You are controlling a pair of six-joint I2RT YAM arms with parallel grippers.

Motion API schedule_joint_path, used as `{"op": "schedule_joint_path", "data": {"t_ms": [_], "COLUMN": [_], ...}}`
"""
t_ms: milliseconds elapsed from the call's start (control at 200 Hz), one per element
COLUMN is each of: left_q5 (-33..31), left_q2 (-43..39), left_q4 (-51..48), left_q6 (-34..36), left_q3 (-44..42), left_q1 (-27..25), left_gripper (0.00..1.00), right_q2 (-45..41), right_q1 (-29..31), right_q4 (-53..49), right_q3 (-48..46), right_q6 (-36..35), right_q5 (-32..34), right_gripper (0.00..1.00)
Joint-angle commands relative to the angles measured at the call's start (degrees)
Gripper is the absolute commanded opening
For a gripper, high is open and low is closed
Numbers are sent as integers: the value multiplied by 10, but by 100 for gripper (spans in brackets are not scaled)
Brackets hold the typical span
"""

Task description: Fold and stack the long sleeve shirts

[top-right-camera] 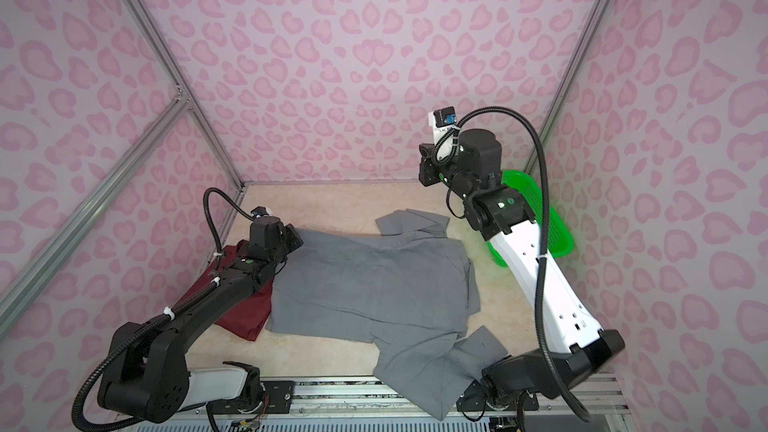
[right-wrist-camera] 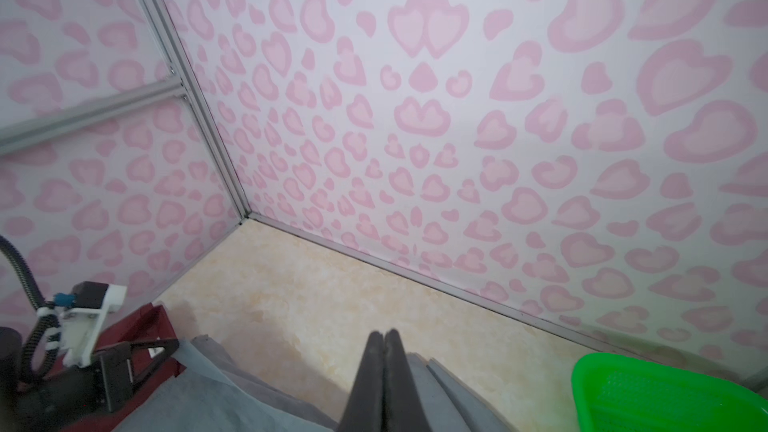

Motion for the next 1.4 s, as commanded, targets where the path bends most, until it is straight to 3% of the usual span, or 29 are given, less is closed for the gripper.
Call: {"op": "schedule_joint_path", "data": {"t_ms": [0, 50, 135, 160, 335, 571, 641, 906, 1187, 1397], "left_q5": [-3, 3, 6, 9, 19, 27, 27, 28, 27, 27], "left_q2": [-16, -24, -33, -35, -33, -32, -32, -48, -63, -52], "left_q4": [13, 13, 10, 9, -7, -28, -33, -55, -68, -67], "left_q6": [0, -8, -19, -21, -23, -33, -34, -31, -27, -26], "left_q3": [-17, -30, -55, -62, -77, -92, -95, -97, -93, -94], "left_q1": [0, -1, -6, -7, -18, -31, -34, -38, -38, -39], "left_gripper": [3, 3, 3, 3, 3, 3, 3, 3, 3, 3], "right_q2": [-12, -4, 20, 30, 165, 349, 393, 552, 629, 648], "right_q1": [3, 5, 34, 42, 60, 69, 73, 82, 79, 70], "right_q4": [-23, -39, -39, -30, -39, -65, -63, -119, -180, -188], "right_q3": [-55, -79, -113, -120, -83, 27, 57, 194, 263, 260], "right_q6": [17, 30, 26, 19, -26, -48, -60, -58, -20, 12], "right_q5": [-26, -38, -16, -7, 58, 128, 118, 180, 198, 147], "right_gripper": [0, 4, 35, 40, 53, 63, 65, 66, 66, 66]}}
